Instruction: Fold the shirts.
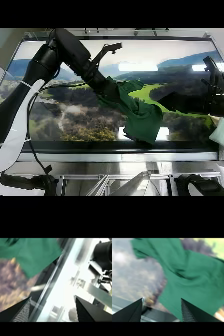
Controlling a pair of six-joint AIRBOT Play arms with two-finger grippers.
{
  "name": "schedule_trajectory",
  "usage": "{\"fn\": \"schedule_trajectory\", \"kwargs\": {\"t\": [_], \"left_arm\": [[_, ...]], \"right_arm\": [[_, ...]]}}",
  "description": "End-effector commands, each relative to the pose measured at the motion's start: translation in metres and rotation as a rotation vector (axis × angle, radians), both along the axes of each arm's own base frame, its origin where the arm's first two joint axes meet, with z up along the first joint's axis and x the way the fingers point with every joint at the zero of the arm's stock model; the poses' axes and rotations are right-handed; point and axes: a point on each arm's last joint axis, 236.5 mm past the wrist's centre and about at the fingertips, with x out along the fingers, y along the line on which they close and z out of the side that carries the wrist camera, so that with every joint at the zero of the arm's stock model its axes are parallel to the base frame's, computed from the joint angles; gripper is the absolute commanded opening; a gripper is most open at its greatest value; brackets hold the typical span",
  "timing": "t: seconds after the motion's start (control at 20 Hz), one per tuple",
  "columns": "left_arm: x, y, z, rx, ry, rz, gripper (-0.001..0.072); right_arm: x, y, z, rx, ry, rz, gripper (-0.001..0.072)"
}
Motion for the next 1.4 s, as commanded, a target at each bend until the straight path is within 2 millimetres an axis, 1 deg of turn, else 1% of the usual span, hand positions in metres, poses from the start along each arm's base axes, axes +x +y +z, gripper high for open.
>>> {"fn": "schedule_trajectory", "kwargs": {"t": [0.0, 0.05, 0.1, 0.15, 0.2, 0.25, 0.35, 0.4, 0.45, 0.55, 0.6, 0.65, 0.7, 0.75, 0.8, 0.85, 0.95, 1.0, 1.05, 1.15, 1.2, 1.25, 1.35], "left_arm": [[0.029, 0.058, -0.028, 0.026, 0.082, 0.214, 0.0582], [0.039, 0.071, -0.037, 0.003, 0.107, 0.293, 0.0582], [0.046, 0.08, -0.044, -0.045, 0.161, 0.363, 0.0581], [0.051, 0.086, -0.048, -0.099, 0.22, 0.42, 0.0582], [0.052, 0.094, -0.054, -0.145, 0.277, 0.456, 0.0581], [0.053, 0.104, -0.061, -0.166, 0.313, 0.482, 0.0581], [0.051, 0.128, -0.078, -0.168, 0.348, 0.523, 0.0581], [0.049, 0.137, -0.082, -0.173, 0.352, 0.531, 0.0581], [0.049, 0.146, -0.087, -0.178, 0.359, 0.546, 0.0581], [0.048, 0.158, -0.093, -0.184, 0.365, 0.57, 0.0581], [0.05, 0.162, -0.096, -0.184, 0.362, 0.587, 0.0581], [0.054, 0.165, -0.098, -0.184, 0.354, 0.604, 0.0581], [0.058, 0.168, -0.099, -0.185, 0.341, 0.622, 0.0581], [0.063, 0.169, -0.101, -0.181, 0.325, 0.639, 0.0581], [0.072, 0.171, -0.104, -0.178, 0.293, 0.663, 0.0581], [0.082, 0.173, -0.108, -0.171, 0.258, 0.695, 0.0581], [0.106, 0.172, -0.117, -0.156, 0.174, 0.762, 0.0581], [0.114, 0.167, -0.124, -0.147, 0.148, 0.779, 0.058], [0.12, 0.157, -0.134, -0.137, 0.135, 0.783, 0.0581], [0.122, 0.128, -0.157, -0.115, 0.134, 0.762, 0.058], [0.124, 0.113, -0.168, -0.104, 0.132, 0.744, 0.058], [0.126, 0.094, -0.177, -0.097, 0.13, 0.712, 0.0579], [0.128, 0.054, -0.188, -0.097, 0.126, 0.632, 0.0579]], "right_arm": [[-0.003, -0.022, -0.055, -0.025, 0.228, -0.041, 0.0512], [-0.001, -0.022, -0.076, -0.025, 0.296, -0.041, 0.0503], [0.003, -0.024, -0.097, -0.028, 0.348, -0.043, 0.0497], [0.01, -0.029, -0.116, -0.043, 0.379, -0.064, 0.0497], [0.018, -0.039, -0.135, -0.06, 0.406, -0.11, 0.0496], [0.023, -0.051, -0.148, -0.057, 0.431, -0.157, 0.0496], [0.028, -0.069, -0.17, -0.047, 0.473, -0.211, 0.0497], [0.029, -0.07, -0.179, -0.037, 0.491, -0.209, 0.0497], [0.028, -0.067, -0.188, -0.024, 0.513, -0.2, 0.0497], [0.028, -0.043, -0.199, 0.049, 0.536, -0.146, 0.0496], [0.032, -0.03, -0.201, 0.09, 0.531, -0.127, 0.048], [0.037, -0.019, -0.201, 0.127, 0.513, -0.109, 0.0326], [0.042, -0.009, -0.197, 0.164, 0.489, -0.095, 0.0233], [0.048, -0.001, -0.19, 0.202, 0.458, -0.084, 0.0165], [0.055, 0.004, -0.183, 0.237, 0.429, -0.08, 0.0023], [0.06, 0.007, -0.177, 0.259, 0.404, -0.076, 0.0023], [0.062, 0.004, -0.164, 0.269, 0.372, -0.07, 0.0023], [0.057, 0.003, -0.152, 0.283, 0.37, -0.051, 0.0022], [0.048, 0.003, -0.136, 0.305, 0.373, -0.018, 0.0023], [0.027, -0.003, -0.109, 0.308, 0.381, 0.036, 0.0022], [0.015, -0.01, -0.101, 0.286, 0.406, 0.038, 0.0022], [0.001, -0.021, -0.097, 0.237, 0.434, 0.037, 0.0023], [-0.023, -0.052, -0.097, 0.088, 0.477, -0.006, 0.0022]]}}
